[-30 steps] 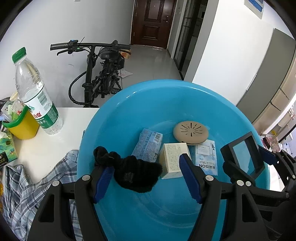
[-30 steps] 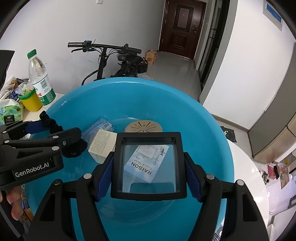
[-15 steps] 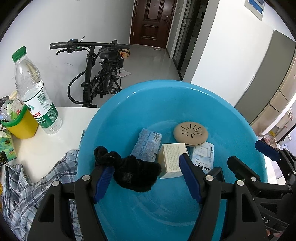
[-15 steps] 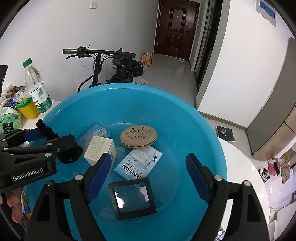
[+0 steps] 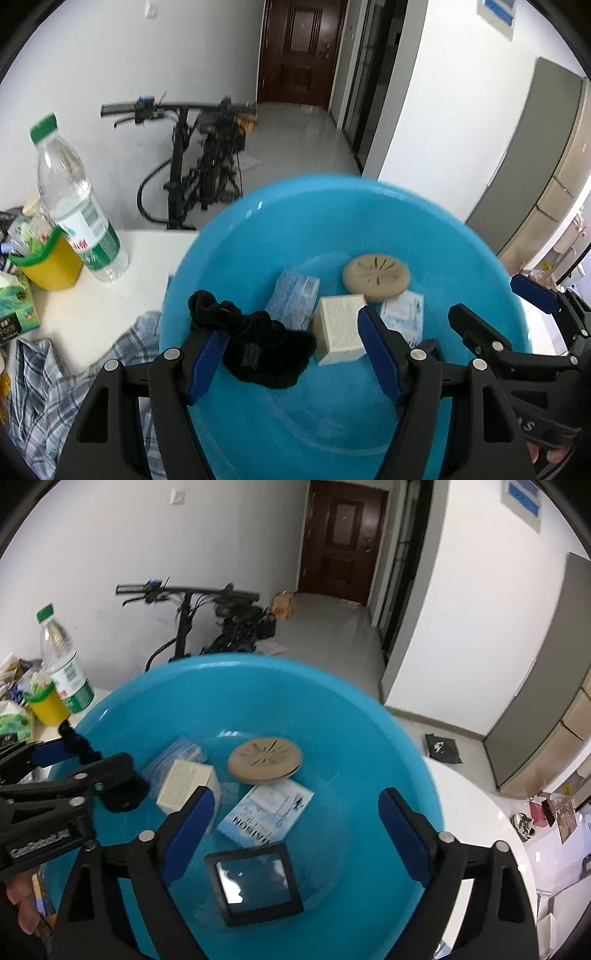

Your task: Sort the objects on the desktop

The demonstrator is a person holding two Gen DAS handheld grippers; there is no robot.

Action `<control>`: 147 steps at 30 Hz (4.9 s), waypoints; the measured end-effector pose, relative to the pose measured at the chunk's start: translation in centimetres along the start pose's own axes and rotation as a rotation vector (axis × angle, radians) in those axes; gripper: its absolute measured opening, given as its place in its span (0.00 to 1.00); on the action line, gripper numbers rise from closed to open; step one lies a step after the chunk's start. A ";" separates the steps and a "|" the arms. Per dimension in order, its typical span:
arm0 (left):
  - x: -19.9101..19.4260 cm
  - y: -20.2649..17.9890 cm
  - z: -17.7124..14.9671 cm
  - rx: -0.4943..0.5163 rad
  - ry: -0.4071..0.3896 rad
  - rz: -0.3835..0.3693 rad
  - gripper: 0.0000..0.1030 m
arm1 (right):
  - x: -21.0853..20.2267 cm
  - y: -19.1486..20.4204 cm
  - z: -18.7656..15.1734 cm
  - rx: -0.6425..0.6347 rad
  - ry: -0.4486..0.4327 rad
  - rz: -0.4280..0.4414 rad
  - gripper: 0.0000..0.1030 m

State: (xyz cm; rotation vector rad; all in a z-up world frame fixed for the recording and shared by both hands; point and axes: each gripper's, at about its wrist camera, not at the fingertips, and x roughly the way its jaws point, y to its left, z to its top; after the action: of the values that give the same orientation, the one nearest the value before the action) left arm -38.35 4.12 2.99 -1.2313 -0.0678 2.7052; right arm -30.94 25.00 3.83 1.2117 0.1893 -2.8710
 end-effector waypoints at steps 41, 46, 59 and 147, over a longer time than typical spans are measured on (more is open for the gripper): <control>-17.0 -3.1 -3.4 0.130 -0.670 0.004 1.00 | -14.4 -3.1 0.3 0.205 -0.507 -0.058 1.00; -18.9 -2.4 -4.8 0.135 -0.635 -0.013 1.00 | -17.0 -1.6 -1.1 0.154 -0.532 -0.065 1.00; -30.2 -1.5 -12.4 0.155 -0.700 -0.058 1.00 | -27.3 1.6 -6.8 0.076 -0.602 -0.038 1.00; -21.4 -1.3 -31.1 0.154 -0.461 0.106 1.00 | -20.6 4.5 -27.9 0.171 -0.449 -0.021 1.00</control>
State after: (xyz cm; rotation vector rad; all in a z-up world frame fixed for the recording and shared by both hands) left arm -1.01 0.84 -1.43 -0.5684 0.1503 2.9631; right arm 3.60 23.22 -1.18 0.5489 -0.0546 -3.1326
